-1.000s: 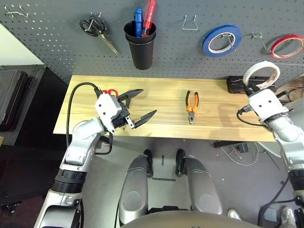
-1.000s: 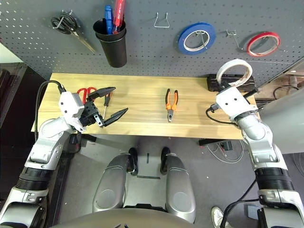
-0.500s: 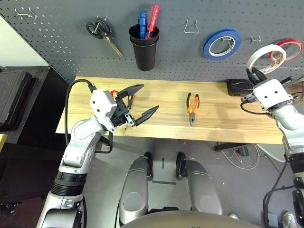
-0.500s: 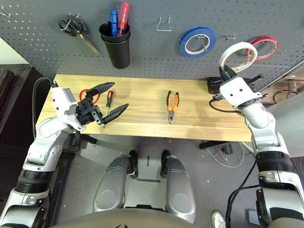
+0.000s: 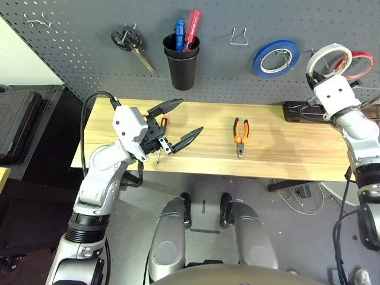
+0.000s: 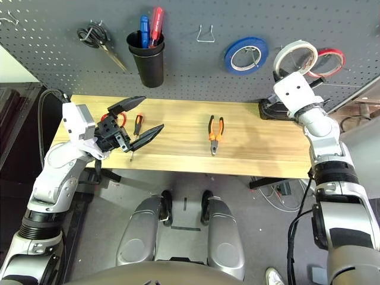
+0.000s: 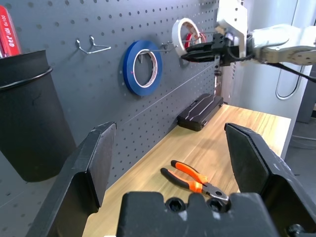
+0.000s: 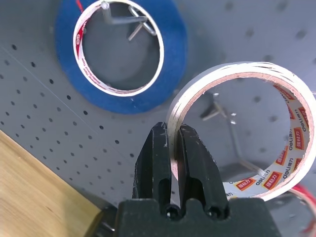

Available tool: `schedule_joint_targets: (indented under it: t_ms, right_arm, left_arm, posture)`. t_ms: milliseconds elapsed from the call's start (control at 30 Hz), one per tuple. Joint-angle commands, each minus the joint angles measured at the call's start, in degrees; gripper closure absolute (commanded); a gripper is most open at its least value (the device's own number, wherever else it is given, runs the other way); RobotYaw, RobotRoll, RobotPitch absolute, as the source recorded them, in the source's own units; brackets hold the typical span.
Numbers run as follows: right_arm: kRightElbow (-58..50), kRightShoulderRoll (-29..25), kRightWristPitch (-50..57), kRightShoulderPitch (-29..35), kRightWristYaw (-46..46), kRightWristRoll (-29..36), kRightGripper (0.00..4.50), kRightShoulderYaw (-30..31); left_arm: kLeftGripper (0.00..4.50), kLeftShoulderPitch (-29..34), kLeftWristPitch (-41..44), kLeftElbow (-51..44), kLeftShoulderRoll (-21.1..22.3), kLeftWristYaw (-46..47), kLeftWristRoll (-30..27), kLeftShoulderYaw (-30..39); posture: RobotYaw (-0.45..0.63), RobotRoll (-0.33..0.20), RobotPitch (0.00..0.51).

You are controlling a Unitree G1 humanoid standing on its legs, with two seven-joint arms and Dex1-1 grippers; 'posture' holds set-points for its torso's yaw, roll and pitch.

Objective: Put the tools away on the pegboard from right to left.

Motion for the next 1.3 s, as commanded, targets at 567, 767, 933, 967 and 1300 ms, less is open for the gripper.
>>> schedule_joint_targets:
  t_ms: [567,767,933,967,1300]
  right_arm:
    - [5.98,1.60,-1.75,-1.32,1.74,5.84,2.17,-2.08]
    - [-7.42,0.59,-7.01,9.13,4.76,9.31,0.04,-3.58]
    - [-20.93,0.84,-6.65,19.32,7.52,11.42,0.04,-3.66]
    - [-23.45,1.02,-5.85,21.11,8.09,11.80,0.04,-3.46]
    - [-38.88,5.96,14.75,29.99,7.18,14.99,0.04,-2.87]
  left_arm:
    - [0.00,1.19,1.07,-2.64,0.92,-0.35,1.51,-0.94]
    - [0.00,2.19,0.54,-2.05,1.61,-0.85,1.84,-0.91]
    - [0.00,3.16,-0.53,-0.57,2.49,-1.94,2.36,-0.79]
    - [0.00,3.34,-0.77,-0.23,2.59,-2.16,2.48,-0.75]
    - [0.00,4.11,-3.34,2.91,4.46,-5.23,3.95,-1.19]
  posture:
    - [0.13,0.000,0.216]
    - [0.12,0.000,0.226]
    - [0.11,0.000,0.236]
    - [0.11,0.000,0.240]
    - [0.10,0.000,0.265]
